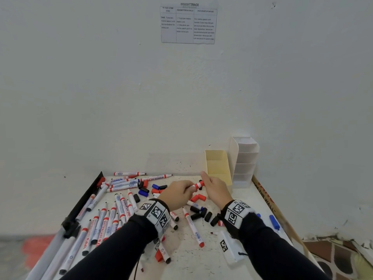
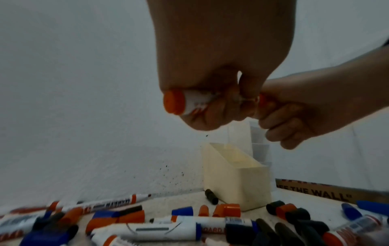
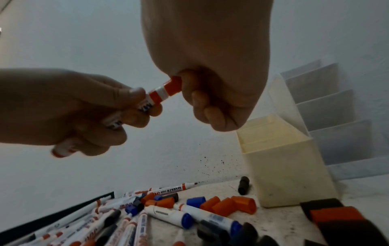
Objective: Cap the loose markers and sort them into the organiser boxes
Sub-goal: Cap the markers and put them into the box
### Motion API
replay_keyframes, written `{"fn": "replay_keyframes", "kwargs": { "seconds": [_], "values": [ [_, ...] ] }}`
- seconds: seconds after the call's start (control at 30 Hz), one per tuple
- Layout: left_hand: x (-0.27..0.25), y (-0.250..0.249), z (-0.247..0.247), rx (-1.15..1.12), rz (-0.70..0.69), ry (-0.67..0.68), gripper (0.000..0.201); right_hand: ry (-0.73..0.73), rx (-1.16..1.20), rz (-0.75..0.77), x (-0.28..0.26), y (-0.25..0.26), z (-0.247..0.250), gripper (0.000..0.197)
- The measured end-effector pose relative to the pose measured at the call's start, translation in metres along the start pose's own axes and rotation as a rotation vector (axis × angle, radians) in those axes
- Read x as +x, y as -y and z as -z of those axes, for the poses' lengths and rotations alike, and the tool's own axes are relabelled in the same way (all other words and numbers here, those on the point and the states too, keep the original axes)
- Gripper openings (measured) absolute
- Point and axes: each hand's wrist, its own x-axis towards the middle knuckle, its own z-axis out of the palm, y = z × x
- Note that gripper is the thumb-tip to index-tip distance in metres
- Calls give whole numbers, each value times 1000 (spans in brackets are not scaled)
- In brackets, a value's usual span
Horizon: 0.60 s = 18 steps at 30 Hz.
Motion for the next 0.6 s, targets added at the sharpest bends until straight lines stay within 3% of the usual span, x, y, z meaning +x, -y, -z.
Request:
{"fn": "replay_keyframes", "kwargs": {
  "seconds": [0.07,0.17,0.27,0.43,0.6],
  "values": [
    [-1,-4,4,-140,91,72,31,-4,39,25,4,5,-4,46],
    [-3,-6,8,-597,261,246,33,17,102,81,6,4,-8,43],
    [-2,-3,4,-736,301,280,33,76,129,112,10,-1,-6,42],
    [16,2,-4,-407,221,143,39,79,81,161,26,-3,15,24],
    [34,30,-14,-48,356,86,29,-323,175,184,52,-10,45,9]
  ]
}}
